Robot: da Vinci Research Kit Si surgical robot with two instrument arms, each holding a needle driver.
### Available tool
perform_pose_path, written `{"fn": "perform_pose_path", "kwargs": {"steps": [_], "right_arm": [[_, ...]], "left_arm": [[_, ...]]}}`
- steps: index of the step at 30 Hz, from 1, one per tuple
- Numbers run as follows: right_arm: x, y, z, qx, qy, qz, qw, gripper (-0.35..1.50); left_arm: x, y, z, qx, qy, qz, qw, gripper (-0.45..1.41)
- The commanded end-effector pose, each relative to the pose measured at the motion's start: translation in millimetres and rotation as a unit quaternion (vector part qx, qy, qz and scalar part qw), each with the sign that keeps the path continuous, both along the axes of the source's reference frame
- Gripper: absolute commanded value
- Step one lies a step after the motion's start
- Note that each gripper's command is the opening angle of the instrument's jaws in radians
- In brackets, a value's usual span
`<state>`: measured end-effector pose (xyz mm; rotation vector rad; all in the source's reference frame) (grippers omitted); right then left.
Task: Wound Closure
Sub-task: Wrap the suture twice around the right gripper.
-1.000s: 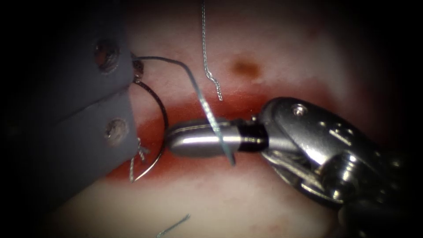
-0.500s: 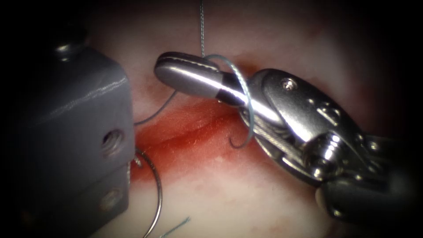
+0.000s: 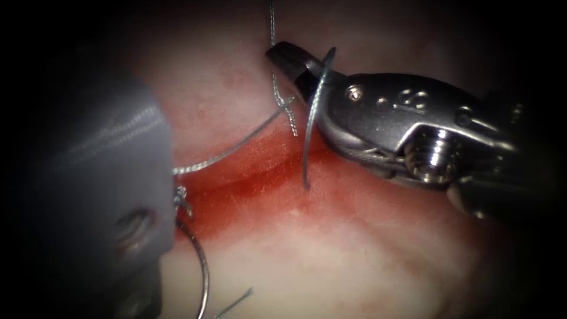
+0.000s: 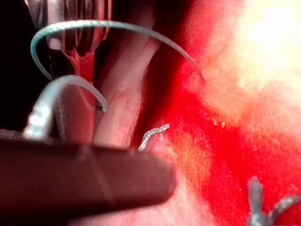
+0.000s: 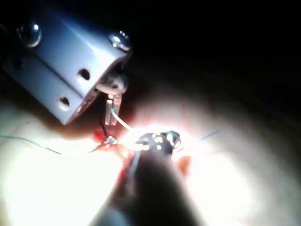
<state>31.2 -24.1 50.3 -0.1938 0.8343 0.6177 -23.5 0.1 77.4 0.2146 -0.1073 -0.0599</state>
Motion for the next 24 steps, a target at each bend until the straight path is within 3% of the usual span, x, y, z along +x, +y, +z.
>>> {"fn": "perform_pose_path", "kwargs": {"steps": [1,5,6,10,12,18,21,24], "right_arm": [[1.3,1.0,-0.2,-0.002,0.001,-0.039,0.999,-0.35],[1.3,0.7,0.4,0.001,0.003,-0.134,0.991,-0.35],[1.4,0.5,0.5,-0.006,0.013,-0.194,0.981,-0.35],[1.3,0.2,0.2,-0.004,0.086,-0.303,0.949,-0.35],[1.3,-0.4,-0.3,-0.009,0.125,-0.373,0.919,-0.35],[1.7,-1.5,-0.4,0.011,0.231,-0.416,0.88,-0.35],[2.8,-2.5,-0.5,0.036,0.295,-0.416,0.859,-0.35],[3.9,-3.5,-0.4,0.056,0.332,-0.413,0.846,-0.35]], "left_arm": [[-0.4,1.6,-0.8,-0.013,-0.008,-0.003,1.0,-0.45],[-0.3,3.6,-2.6,-0.05,-0.041,0.001,0.998,-0.45],[-0.1,4.8,-3.3,-0.083,-0.05,0.008,0.995,-0.45],[0.6,6.9,-3.9,-0.139,-0.065,0.0,0.988,-0.45],[1.0,7.9,-2.8,-0.171,-0.096,-0.009,0.981,-0.45],[-0.1,7.7,-0.7,-0.158,-0.147,-0.022,0.976,-0.45],[-0.7,7.7,-0.4,-0.151,-0.153,-0.028,0.976,-0.45],[-1.0,7.5,0.1,-0.151,-0.152,-0.028,0.976,-0.45]]}}
